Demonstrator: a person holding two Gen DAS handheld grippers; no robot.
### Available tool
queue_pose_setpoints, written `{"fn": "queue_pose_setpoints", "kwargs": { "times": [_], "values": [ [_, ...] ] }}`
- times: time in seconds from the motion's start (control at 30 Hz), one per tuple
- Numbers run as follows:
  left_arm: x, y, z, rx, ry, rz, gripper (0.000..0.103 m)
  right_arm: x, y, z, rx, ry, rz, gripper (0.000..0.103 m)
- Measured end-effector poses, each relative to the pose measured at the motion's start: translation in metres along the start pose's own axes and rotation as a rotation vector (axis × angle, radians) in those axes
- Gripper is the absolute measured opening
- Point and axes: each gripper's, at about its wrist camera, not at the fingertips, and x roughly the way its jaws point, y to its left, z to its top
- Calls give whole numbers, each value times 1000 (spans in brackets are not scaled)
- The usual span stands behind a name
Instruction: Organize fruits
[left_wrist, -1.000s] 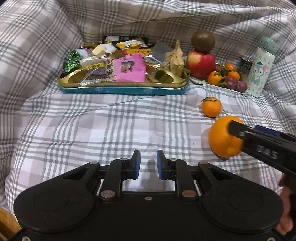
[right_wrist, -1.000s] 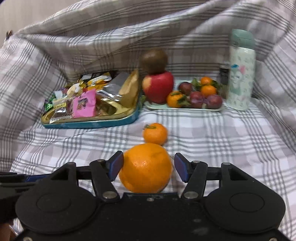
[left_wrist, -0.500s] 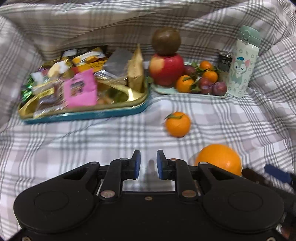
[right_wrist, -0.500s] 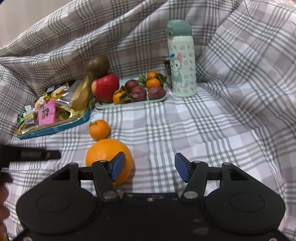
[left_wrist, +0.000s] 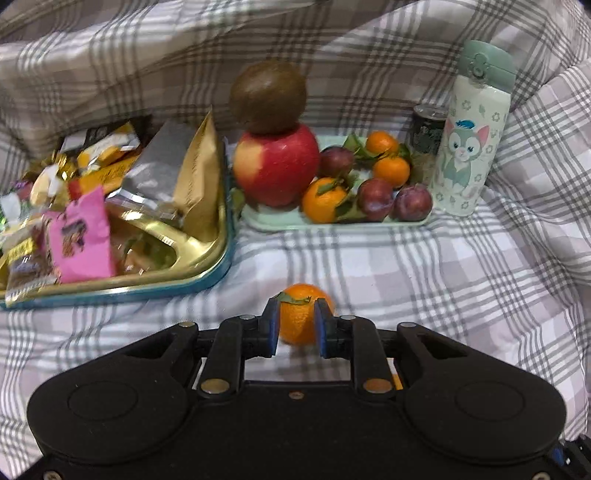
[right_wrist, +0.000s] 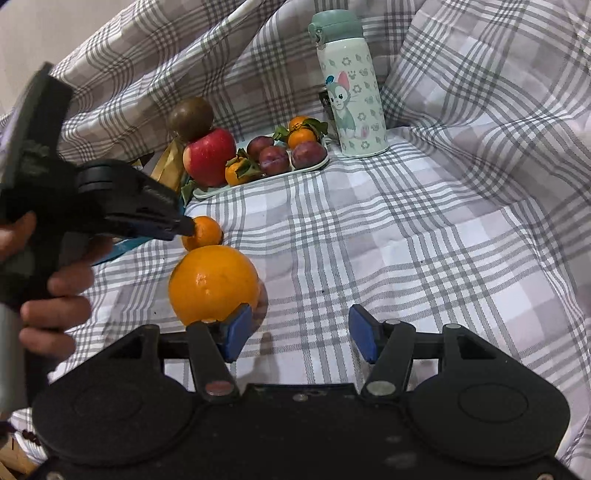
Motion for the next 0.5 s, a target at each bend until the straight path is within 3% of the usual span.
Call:
{"fn": "queue_pose_setpoints", "kwargs": {
  "times": [0.17, 0.5],
  "values": [
    [8, -13, 3, 49, -27, 53, 32, -6, -6, 1, 28, 3, 18, 61],
    [10, -19, 1, 108, -38, 78, 37, -7, -12, -1, 57, 14, 17, 61]
  ]
}}
